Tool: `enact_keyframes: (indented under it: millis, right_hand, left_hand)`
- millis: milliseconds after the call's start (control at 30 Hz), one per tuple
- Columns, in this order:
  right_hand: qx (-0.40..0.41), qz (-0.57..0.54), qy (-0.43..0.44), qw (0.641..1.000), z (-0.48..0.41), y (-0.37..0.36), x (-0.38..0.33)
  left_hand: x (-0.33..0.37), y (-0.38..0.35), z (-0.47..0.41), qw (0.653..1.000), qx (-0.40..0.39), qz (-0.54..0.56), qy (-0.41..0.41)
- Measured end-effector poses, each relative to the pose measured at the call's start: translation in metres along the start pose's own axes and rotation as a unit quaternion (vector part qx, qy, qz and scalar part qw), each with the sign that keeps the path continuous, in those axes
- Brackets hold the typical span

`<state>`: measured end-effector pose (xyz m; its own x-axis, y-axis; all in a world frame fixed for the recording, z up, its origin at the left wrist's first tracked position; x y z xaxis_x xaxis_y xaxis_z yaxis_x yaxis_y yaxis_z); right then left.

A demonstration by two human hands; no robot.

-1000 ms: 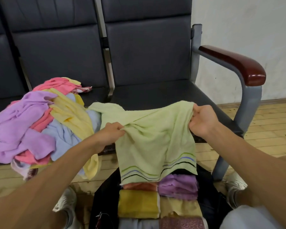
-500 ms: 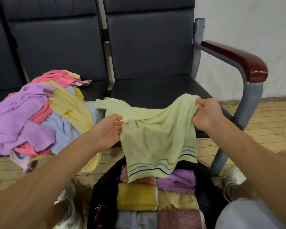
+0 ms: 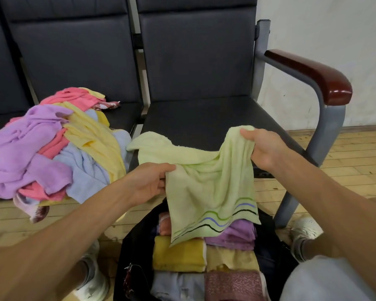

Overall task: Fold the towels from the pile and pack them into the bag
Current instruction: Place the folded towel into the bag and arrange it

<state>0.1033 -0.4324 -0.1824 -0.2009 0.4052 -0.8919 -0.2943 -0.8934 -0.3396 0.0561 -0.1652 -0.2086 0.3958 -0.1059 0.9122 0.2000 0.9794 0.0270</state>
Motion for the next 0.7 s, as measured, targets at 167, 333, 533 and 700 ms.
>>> enact_keyframes:
  millis: [167, 333, 533, 700]
  right_hand:
    - [0.004, 0.197, 0.044, 0.979, 0.005, 0.003, -0.006]
    - [0.040, 0.202, 0.034, 0.978, -0.002, 0.020, -0.006]
    - [0.057, 0.015, 0.038, 0.998, -0.005, 0.043, -0.025]
    - [0.059, -0.039, 0.045, 0.996, 0.000, 0.049, -0.031]
  left_hand:
    - [0.012, 0.008, -0.001, 0.998, 0.044, 0.003, -0.046]
    - [0.021, 0.008, 0.001, 0.996, 0.022, -0.050, -0.074]
    - [0.062, 0.038, 0.017, 0.978, 0.092, -0.018, -0.187]
    - [0.073, 0.065, 0.022, 0.953, 0.204, -0.015, -0.224]
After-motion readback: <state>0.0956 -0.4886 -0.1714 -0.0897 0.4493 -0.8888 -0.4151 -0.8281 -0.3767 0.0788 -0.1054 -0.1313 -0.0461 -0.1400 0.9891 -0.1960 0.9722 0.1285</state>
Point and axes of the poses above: each hand's wrist, its own z-axis away from the middle knuckle, its own y-axis out of the back of the hand, x = y × z, the point moved 6 cm from there along -z, towards the middle knuckle, and after that the axes turned 6 degrees about -z, right-handed, at the moved point
